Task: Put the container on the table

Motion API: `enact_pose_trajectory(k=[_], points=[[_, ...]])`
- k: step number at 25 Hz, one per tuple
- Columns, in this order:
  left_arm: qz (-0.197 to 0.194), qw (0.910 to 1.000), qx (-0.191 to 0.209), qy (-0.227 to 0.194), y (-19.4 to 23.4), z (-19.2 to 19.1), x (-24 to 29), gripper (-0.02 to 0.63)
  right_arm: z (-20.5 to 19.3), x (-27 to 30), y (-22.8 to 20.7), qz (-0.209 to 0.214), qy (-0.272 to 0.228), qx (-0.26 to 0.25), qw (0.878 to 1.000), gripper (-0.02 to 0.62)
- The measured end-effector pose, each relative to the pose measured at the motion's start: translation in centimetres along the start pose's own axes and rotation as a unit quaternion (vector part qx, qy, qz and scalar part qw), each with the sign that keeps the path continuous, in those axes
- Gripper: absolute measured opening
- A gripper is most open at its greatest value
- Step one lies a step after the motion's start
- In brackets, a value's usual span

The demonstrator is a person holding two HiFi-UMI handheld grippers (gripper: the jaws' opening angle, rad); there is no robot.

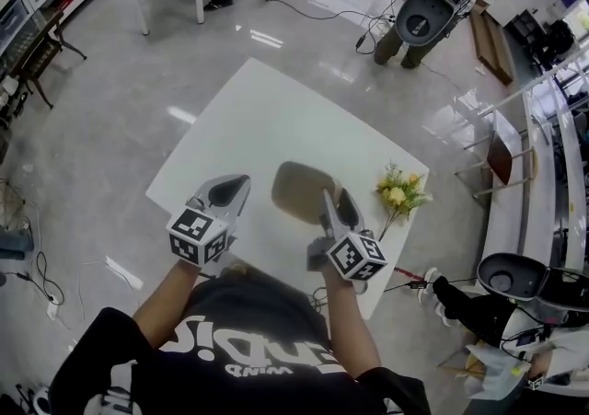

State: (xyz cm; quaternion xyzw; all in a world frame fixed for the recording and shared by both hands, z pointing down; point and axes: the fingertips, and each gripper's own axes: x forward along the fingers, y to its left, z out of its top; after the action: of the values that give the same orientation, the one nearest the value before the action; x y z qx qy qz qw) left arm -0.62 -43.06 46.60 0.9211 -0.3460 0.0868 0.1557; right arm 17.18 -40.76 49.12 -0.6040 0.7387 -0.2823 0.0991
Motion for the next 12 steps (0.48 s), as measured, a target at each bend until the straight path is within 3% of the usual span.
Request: enact_pose_trajectory(k=[12], points=[[0.000, 0.9998, -0.002, 0.021, 0.1, -1.0, 3.3, 0.002, -4.3, 4.7, -7.2, -0.018, 0.057, 0.079, 0.995, 0.229]])
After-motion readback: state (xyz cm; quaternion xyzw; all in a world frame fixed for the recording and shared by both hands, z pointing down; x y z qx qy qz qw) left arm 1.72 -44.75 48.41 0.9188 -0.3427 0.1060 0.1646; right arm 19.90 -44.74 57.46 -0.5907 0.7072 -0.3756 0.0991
